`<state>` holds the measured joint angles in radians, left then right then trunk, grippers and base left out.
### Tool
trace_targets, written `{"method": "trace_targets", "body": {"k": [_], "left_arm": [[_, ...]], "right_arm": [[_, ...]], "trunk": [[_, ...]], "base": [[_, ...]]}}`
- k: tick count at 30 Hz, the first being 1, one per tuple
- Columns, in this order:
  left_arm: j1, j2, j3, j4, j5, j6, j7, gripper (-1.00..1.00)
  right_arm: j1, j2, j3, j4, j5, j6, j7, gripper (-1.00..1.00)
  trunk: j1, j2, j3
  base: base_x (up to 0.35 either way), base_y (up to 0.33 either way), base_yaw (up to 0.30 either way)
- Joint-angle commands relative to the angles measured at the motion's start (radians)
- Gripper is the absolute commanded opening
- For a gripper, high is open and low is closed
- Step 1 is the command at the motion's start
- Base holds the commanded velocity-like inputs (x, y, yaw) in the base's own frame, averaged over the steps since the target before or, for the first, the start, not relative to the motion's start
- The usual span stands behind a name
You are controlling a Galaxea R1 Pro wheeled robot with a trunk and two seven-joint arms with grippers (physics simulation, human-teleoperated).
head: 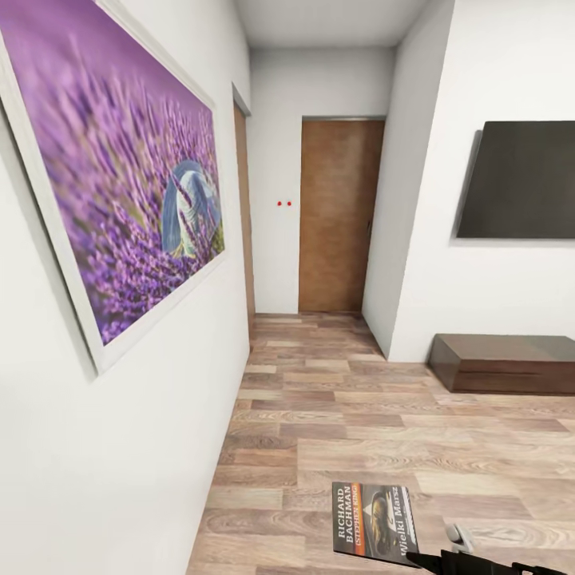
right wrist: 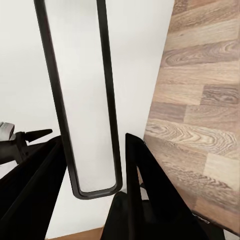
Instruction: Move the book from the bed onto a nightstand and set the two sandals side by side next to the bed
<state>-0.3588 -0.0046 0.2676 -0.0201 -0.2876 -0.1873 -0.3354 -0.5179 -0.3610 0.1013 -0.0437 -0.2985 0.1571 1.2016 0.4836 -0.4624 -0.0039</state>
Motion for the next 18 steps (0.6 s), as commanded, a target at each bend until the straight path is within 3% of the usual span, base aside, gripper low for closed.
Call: {"method": "trace_targets", "body": {"k": [1, 11, 18], "left_arm": [[0.000, 0.000, 0.008, 0.000, -0.010, -0.003, -0.002, 1.00], [0.000, 0.000, 0.008, 0.000, -0.010, -0.003, -0.002, 1.00], [0.000, 0.000, 0.008, 0.000, -0.010, -0.003, -0.001, 1.00]], "right_arm": [[0.000, 0.000, 0.003, -0.001, -0.011, 0.010, 0.003, -1.00], [0.000, 0.000, 0.003, -0.001, -0.011, 0.008, 0.003, -1.00], [-0.001, 0.000, 0.003, -0.001, -0.011, 0.008, 0.003, -1.00]], "trunk": [[0.001, -0.001, 0.000], [0.001, -0.001, 0.000], [0.001, -0.001, 0.000]], "base": [[0.327, 0.000, 0.000], [0.327, 0.000, -0.171], [0.327, 0.000, -0.031]]}}
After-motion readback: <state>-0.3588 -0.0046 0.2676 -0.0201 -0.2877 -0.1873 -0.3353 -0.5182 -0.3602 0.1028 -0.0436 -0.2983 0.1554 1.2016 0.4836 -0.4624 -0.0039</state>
